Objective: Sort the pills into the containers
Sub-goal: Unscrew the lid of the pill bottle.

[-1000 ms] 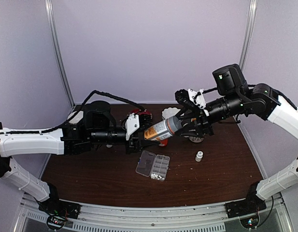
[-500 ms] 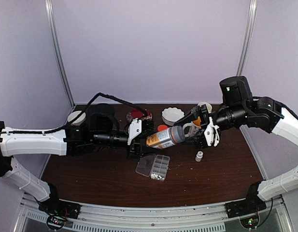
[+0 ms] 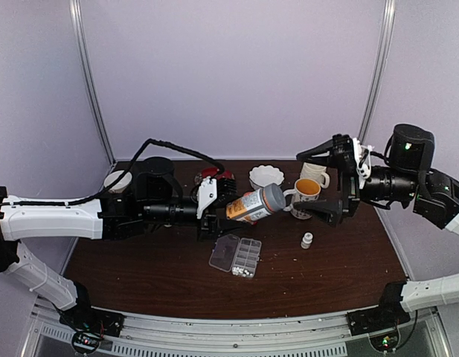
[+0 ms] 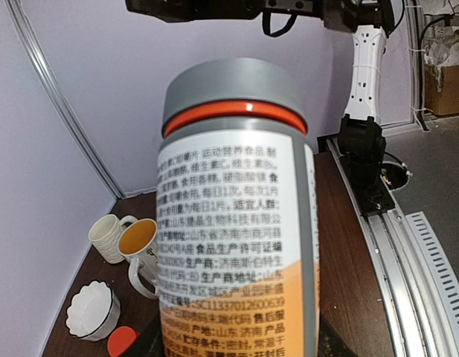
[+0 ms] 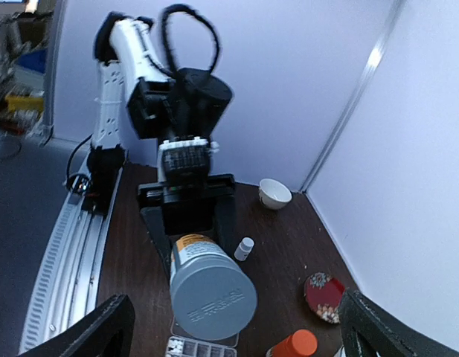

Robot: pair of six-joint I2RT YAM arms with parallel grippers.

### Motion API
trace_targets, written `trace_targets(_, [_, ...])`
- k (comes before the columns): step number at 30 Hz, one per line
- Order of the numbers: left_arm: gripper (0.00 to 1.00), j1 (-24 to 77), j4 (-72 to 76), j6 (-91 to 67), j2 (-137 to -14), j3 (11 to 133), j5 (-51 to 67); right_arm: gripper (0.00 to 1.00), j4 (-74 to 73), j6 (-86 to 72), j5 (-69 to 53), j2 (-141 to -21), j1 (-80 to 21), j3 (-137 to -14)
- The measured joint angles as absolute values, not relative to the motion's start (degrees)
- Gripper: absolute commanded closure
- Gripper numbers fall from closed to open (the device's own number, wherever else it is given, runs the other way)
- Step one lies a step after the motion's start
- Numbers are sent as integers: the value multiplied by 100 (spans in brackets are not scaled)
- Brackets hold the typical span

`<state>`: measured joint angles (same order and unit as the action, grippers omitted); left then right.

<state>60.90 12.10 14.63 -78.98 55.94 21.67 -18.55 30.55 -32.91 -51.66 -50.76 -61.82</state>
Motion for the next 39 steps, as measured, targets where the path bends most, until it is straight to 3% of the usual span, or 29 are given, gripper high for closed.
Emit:
trace_targets(6, [93, 6090, 1214, 1470, -7896, 5594, 2117, 0, -2145, 132, -2327, -5148, -5063, -6746])
trace_targets(12, [93, 6090, 1225, 1511, -7896, 5594, 2010, 1, -2652, -1691, -2495, -5389, -5063, -7437])
trace_targets(16, [93, 6090, 1229, 1553, -7896, 5594, 1903, 14, -3273, -2517, -2622, -5878, -5063, -7950])
trace_targets(23, [93, 6090, 1223, 1621, -7896, 5596, 1798, 18, -4416, -3074, -2687, -6827, -5063, -8385])
trace_targets(29, [93, 6090, 1197, 1667, -7898, 5640, 1769, 20, -4630, -3190, -2714, -6963, -5072, -8407])
trace_targets(35, [93, 6090, 1188, 1688, -7896, 5669, 1747, 32, -4652, -3188, -2803, -7091, -5109, -8423])
trace_targets(39, [93, 6088, 1184, 1706, -7898, 5669, 1710, 34, -4657, -3177, -2871, -7185, -5118, -8462])
